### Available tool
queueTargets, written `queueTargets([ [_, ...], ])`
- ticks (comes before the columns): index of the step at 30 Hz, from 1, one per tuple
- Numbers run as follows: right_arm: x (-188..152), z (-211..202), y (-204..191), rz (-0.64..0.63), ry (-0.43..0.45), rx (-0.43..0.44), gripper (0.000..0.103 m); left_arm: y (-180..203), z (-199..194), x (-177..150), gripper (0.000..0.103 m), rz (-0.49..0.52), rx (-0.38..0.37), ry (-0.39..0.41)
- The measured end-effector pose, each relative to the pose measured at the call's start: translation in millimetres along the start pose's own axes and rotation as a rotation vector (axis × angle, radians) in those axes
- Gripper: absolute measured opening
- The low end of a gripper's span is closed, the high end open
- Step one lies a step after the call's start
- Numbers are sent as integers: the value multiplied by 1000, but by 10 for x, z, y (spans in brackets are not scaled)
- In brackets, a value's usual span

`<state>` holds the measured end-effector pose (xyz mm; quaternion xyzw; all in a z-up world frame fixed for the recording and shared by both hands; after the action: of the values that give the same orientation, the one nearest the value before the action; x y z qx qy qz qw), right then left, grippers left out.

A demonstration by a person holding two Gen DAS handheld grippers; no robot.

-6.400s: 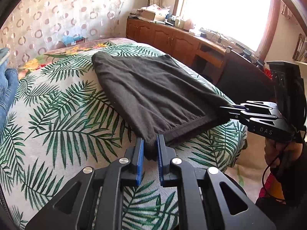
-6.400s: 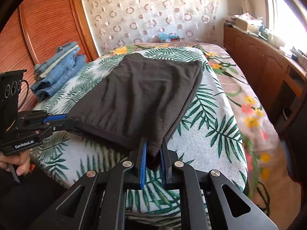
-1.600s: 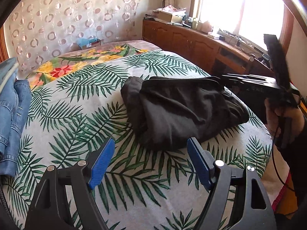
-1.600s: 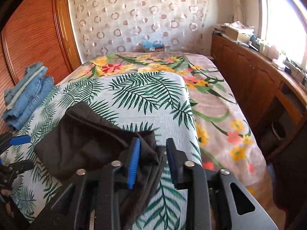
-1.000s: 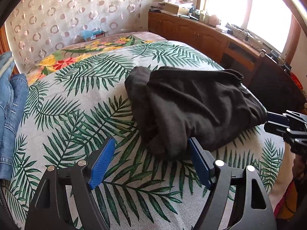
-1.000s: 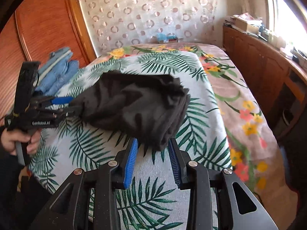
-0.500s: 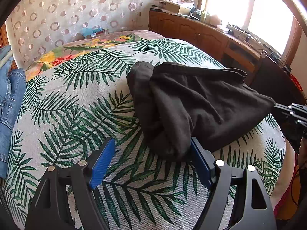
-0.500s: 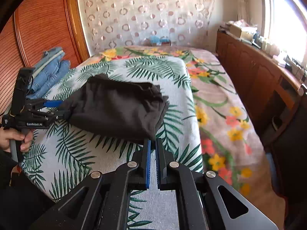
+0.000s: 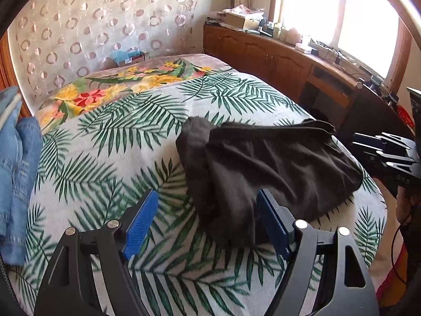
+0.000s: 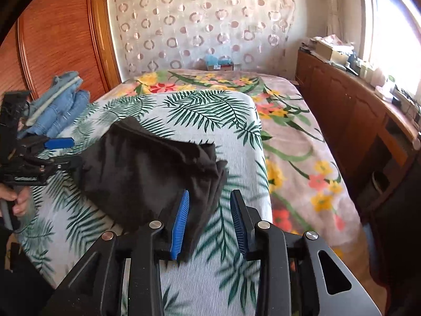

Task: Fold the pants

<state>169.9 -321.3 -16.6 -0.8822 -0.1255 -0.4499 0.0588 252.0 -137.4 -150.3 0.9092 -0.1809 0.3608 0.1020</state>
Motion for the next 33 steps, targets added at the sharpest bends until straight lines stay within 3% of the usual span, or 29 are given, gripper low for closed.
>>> queueTargets([
  [9,239,507,1,-67,-60,-31,34,-64,225,180,79,2,26,-25],
  [16,385,621,146,16,-54,-65,34,-104,354,204,79,-4,44,-39],
  [22,302,438,73,47,-29,-31,34,-138,408,184,79,-12,47,-49],
  [25,208,406,20,59,-37,-9,48,-149,455,176,79,-16,49,-57],
  [33,-4,489,32,93,-99,-2,50,-179,582,140,82,-35,39,-75],
])
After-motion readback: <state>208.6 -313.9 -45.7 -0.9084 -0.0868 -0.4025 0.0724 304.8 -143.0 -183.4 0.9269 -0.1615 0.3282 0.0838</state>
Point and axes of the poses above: each gripper's, at about its wrist camera, not at the fingertips, and z roughly the way its jaws point, y to its right, x to its top, the point moved 8 cm from there along z, roughly the way its jaws point, and after that the axes turned 2 degrees about y, right-handed, at the moved point
